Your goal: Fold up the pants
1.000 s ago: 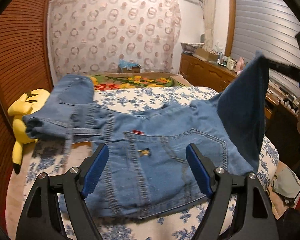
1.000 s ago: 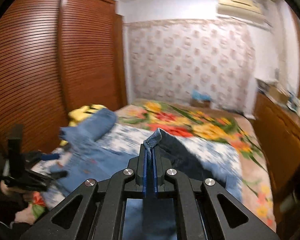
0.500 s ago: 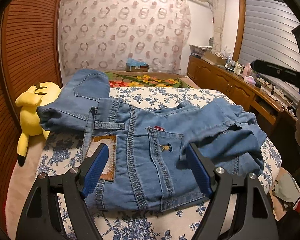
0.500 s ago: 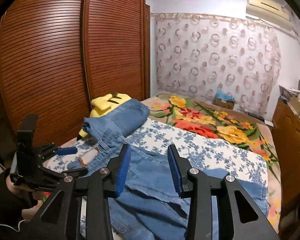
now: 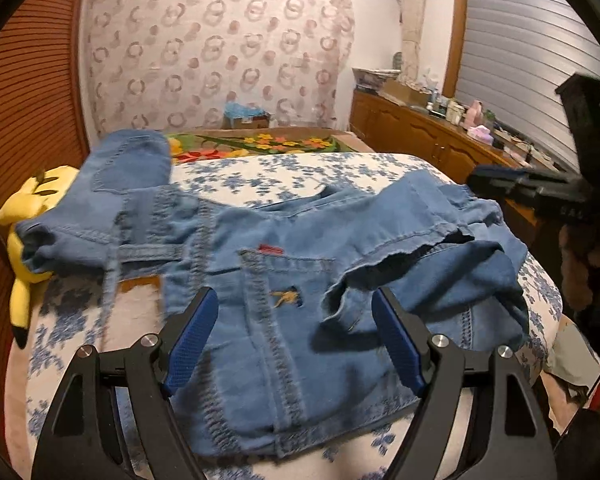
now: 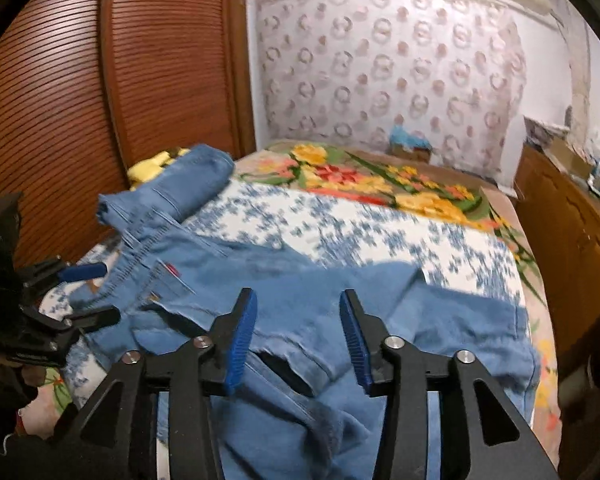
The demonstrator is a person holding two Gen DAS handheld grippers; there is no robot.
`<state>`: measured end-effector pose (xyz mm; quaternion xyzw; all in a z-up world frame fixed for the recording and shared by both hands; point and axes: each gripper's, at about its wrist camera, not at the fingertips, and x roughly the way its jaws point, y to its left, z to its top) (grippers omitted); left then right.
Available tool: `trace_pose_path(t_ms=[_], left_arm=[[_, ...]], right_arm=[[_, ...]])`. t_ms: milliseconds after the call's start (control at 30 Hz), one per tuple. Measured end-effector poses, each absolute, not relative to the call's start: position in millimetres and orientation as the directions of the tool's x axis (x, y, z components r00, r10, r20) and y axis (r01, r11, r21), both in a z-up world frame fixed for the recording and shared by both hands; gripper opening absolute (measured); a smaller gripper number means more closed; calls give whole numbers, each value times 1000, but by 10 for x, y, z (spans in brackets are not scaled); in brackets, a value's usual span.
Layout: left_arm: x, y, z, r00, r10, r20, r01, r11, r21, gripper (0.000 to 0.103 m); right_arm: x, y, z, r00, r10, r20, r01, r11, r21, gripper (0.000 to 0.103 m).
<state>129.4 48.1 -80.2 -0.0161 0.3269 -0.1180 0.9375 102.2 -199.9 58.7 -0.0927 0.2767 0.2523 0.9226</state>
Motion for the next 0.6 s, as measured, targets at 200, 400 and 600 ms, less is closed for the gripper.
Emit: trace_pose_path(t_ms=[200, 400, 600], left_arm=[[1488, 282, -895, 712, -293, -638, 276, 952, -129, 60], [1597, 169, -1004, 682, -285, -674, 284, 952, -115, 56], [1627, 160, -1044, 664, -308, -681, 297, 945, -138, 40]], right_arm=[[1196, -1898, 457, 689, 380, -617, -483, 876, 1, 47], [1341, -1842, 461, 671, 359, -649, -452, 892, 26, 47], [1430, -1805, 456, 629, 403, -665, -463, 881, 96, 47]])
